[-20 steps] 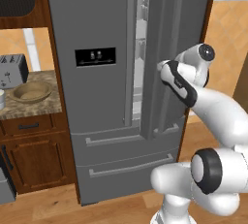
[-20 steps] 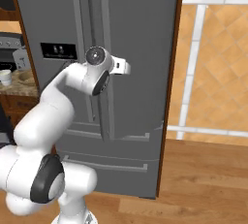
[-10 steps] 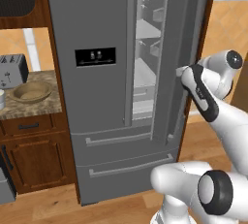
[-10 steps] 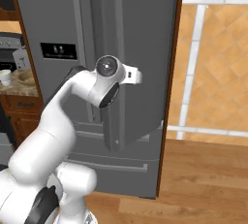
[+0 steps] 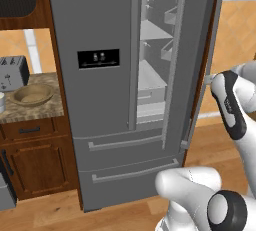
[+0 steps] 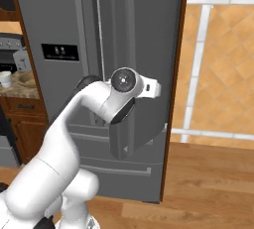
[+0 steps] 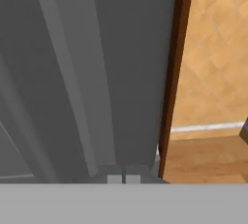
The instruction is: Grab a lemon wedge from the fridge and one ice cube from the ice bowl, and put them in the glass of lemonade.
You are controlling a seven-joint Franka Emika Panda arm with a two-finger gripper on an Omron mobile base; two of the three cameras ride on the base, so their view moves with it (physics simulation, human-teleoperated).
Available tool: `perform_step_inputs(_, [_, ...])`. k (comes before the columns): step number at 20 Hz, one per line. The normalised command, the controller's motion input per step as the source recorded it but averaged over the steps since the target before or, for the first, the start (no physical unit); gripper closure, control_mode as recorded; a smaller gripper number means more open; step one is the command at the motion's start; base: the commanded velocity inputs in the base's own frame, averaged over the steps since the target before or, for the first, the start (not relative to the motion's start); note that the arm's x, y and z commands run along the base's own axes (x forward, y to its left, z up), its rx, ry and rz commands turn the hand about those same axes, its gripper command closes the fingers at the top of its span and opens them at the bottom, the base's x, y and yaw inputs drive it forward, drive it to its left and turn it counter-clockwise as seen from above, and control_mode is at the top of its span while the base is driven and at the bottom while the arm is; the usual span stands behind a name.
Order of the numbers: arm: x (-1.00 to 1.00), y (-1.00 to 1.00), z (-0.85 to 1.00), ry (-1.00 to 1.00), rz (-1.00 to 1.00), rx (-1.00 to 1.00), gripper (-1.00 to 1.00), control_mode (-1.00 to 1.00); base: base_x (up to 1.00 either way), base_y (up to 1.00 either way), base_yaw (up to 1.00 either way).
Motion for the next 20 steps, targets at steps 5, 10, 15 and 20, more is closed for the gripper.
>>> perform_step_inputs(5, [-0.47,-0.1,0.39,-0.01,-0.03,0.01,1.0,-1.0,0.0,0.0,0.0])
perform_step_inputs(10, [-0.48,0.23,0.8,-0.01,0.0,0.0,1.0,-1.0,0.0,0.0,0.0])
perform_step_inputs(15, [-0.04,0.73,0.32,0.07,0.0,-0.03,1.0,-1.0,0.0,0.0,0.0])
perform_step_inputs(20, [0.33,1.0,0.01,0.22,0.0,-0.13,1.0,-1.0,0.0,0.0,0.0])
